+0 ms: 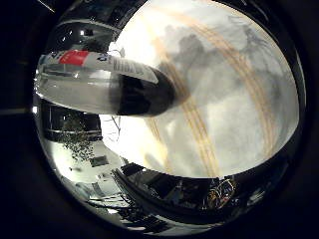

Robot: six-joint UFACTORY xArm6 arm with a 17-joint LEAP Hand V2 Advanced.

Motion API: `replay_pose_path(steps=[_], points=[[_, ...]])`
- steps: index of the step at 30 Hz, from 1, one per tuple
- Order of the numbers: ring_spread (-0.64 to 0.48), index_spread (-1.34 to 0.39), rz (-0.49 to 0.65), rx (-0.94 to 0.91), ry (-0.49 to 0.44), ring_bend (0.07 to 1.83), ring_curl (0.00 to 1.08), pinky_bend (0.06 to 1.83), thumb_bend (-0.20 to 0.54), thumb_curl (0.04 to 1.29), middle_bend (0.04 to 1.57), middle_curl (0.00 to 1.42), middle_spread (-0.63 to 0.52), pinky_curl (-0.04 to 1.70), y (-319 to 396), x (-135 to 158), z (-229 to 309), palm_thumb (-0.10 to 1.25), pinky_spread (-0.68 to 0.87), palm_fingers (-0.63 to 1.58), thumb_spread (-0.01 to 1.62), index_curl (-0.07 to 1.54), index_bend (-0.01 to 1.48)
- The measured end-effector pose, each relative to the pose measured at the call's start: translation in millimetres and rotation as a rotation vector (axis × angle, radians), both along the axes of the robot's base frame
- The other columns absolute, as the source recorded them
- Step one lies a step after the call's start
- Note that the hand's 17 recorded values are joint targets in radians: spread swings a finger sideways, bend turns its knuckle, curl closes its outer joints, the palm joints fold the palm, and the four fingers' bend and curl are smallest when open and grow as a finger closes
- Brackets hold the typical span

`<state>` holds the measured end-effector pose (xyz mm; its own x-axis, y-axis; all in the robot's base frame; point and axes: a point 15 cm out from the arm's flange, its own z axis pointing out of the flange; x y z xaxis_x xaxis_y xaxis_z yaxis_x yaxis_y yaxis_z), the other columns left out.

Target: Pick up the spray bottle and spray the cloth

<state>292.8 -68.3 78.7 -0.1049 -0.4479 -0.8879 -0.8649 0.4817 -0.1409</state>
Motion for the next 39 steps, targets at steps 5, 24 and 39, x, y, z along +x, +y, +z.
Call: replay_pose_path(steps=[5, 24, 39], points=[[0.20, -0.15, -0.001, 0.001, -0.003, 0.45, 0.27, 0.45, -0.022, 0.29, 0.22, 0.35, 0.17, 0.29, -1.2, 5.0, -0.4, 0.41, 0.42, 0.16, 1.04, 0.28, 0.15], [-0.13, -0.27, -0.027, 0.037, -0.040, 0.93, 0.42, 0.86, -0.017, 0.34, 0.57, 0.51, -0.08, 0.32, 3.8, 25.7, -7.3, 0.68, -0.17, 1.04, 1.04, 0.37, 0.20], [-0.15, -0.22, 0.054, 0.094, -0.073, 1.35, 0.58, 1.27, -0.005, 0.45, 1.19, 0.67, -0.07, 0.62, 19.0, 41.3, -13.9, 0.98, -0.21, 1.28, 0.95, 0.76, 1.02]])
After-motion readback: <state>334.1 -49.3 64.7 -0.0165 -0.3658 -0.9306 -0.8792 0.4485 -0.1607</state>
